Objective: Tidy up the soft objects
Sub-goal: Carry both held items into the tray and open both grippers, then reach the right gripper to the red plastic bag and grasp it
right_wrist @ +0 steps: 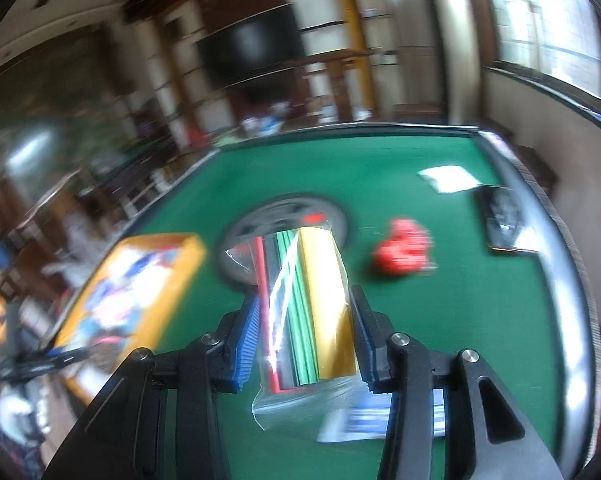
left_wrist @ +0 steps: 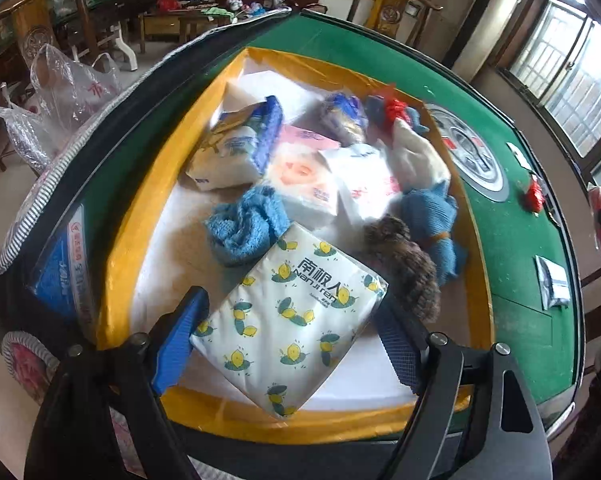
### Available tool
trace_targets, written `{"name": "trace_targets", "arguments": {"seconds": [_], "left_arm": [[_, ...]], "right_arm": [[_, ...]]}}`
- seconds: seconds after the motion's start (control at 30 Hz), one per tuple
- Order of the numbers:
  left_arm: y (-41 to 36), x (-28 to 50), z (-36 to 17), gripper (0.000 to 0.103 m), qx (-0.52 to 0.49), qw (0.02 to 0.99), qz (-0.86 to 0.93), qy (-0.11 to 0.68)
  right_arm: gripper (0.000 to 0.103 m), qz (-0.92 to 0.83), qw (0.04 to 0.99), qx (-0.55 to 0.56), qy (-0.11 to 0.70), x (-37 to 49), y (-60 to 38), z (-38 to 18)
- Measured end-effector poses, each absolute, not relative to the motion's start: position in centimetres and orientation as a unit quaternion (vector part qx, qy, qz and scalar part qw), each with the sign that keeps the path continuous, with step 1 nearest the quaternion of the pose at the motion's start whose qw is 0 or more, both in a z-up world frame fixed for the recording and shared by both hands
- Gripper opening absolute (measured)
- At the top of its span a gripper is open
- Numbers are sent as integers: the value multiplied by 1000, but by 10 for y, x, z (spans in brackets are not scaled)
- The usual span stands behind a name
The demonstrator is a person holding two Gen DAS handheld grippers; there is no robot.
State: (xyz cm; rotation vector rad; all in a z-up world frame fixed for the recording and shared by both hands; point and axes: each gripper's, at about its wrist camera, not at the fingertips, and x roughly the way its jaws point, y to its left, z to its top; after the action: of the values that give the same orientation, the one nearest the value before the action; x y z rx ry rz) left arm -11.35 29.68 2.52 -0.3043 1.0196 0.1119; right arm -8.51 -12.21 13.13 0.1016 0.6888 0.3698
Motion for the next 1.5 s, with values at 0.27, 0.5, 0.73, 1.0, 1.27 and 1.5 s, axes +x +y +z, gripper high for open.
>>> {"name": "trace_targets", "arguments": {"seconds": [0.27,0.5,0.73,1.0,1.27,1.5], "left_arm": [[312,-99,20,83,-144,856,84,490],[341,-141,45,83,-242,871,65,422],[352,-162,60,83,-244,887,89,381],[351,-168,60,83,-184,901,139,366],[343,-168,56,83,-153,902,157,371],[335,-167,57,83,-139,900,165,378]], "right_arm": [[38,316,870,21,379,-99,-1,110],[38,424,792,-4,439,-119,98,70],[38,472,738,-67,478,-132,177,26],[38,407,763,-139,483,-118,194,-1],[45,360,792,-210,445,-122,203,-3],[60,397,794,-167,430,-134,185,19]]}}
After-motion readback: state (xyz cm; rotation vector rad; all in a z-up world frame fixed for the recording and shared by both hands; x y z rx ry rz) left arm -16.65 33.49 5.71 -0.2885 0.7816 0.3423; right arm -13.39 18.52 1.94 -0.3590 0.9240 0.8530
